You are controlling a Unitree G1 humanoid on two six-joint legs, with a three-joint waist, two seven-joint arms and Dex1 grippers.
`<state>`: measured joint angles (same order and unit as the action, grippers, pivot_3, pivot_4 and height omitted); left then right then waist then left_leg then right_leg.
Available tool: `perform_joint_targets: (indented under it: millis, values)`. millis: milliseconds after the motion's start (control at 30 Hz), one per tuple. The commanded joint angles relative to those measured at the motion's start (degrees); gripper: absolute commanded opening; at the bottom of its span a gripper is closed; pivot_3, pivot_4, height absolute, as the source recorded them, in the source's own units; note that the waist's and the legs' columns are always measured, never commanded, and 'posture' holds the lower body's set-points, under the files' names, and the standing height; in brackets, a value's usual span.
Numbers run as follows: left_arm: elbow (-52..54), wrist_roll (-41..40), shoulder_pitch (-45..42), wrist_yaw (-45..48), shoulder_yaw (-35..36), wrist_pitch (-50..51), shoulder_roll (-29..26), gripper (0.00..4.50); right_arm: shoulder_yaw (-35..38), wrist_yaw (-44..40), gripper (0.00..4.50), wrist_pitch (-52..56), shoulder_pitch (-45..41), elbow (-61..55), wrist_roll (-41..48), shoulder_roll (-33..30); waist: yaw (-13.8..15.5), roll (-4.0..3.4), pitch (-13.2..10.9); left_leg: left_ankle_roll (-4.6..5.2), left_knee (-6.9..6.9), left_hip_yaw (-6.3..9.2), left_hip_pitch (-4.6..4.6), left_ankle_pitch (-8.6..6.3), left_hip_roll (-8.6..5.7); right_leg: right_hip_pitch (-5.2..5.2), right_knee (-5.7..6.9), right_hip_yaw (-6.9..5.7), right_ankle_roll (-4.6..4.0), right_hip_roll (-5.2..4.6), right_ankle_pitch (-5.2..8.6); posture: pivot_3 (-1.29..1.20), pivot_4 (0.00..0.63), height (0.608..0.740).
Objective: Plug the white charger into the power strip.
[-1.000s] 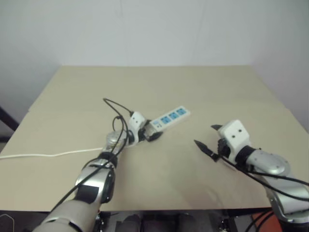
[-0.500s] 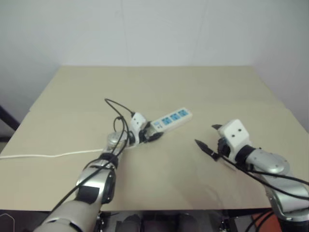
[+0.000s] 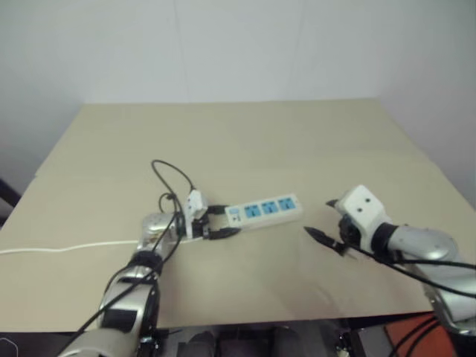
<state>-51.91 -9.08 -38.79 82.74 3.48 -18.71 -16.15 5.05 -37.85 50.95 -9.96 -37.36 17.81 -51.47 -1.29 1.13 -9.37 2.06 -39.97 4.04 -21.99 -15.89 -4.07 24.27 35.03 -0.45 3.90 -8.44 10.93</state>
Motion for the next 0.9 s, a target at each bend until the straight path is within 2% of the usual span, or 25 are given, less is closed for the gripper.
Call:
perform_joint_targets:
  millis: [33, 233, 433, 633, 900]
  values:
    - [11.25, -2.62, 5.48, 4.1, -1.91, 4.1, -3.03, 3.26, 2.61, -3.1, 4.5, 6.46, -4.23, -2.69, 3.83, -4.28, 0.01, 0.0, 0.0, 0.0, 0.0, 0.01, 0.01, 0.0, 0.0, -0.01, -0.01, 0.0, 0.0, 0.0, 0.0, 0.0, 0.15, 0.74]
    - [24.24, -2.04, 12.94, 3.41, -5.89, 6.92, -7.92, 3.26, -5.12, -8.48, 4.5, 17.5, -14.1, 0.15, 6.36, -16.61, 0.66, -0.01, 0.0, -0.01, 0.02, 0.01, 0.07, 0.0, 0.09, -0.01, -0.08, 0.04, -0.03, -0.01, 0.01, 0.0, 0.15, 0.74]
    - [29.68, -2.09, 15.09, 0.42, -7.74, 8.28, -9.59, 3.26, -17.98, -12.13, 4.5, 22.94, -23.88, 3.43, 4.57, -23.3, 0.97, -0.02, 0.0, -0.01, 0.02, 0.02, -0.08, -0.01, 0.08, 0.1, -0.12, 0.0, -0.03, -0.04, 0.02, 0.0, 0.15, 0.74]
    - [32.29, -3.41, 15.79, -1.03, -8.63, 9.88, -9.81, 3.26, -28.04, -14.09, 4.5, 23.83, -30.27, 8.3, 2.03, -22.79, 1.05, -0.02, 0.0, -0.02, 0.03, -0.01, -0.11, -0.01, 0.06, 0.15, -0.13, 0.02, -0.03, -0.06, 0.02, 0.0, 0.15, 0.74]
    - [32.91, -3.16, 16.49, -2.0, -10.15, 10.13, -9.64, 3.26, -35.83, -17.27, 4.5, 22.47, -35.41, 15.72, -1.91, -20.31, 1.26, -0.02, 0.0, -0.02, 0.04, -0.01, -0.16, -0.01, 0.04, 0.24, -0.12, 0.02, -0.03, -0.06, 0.02, 0.0, 0.15, 0.74]
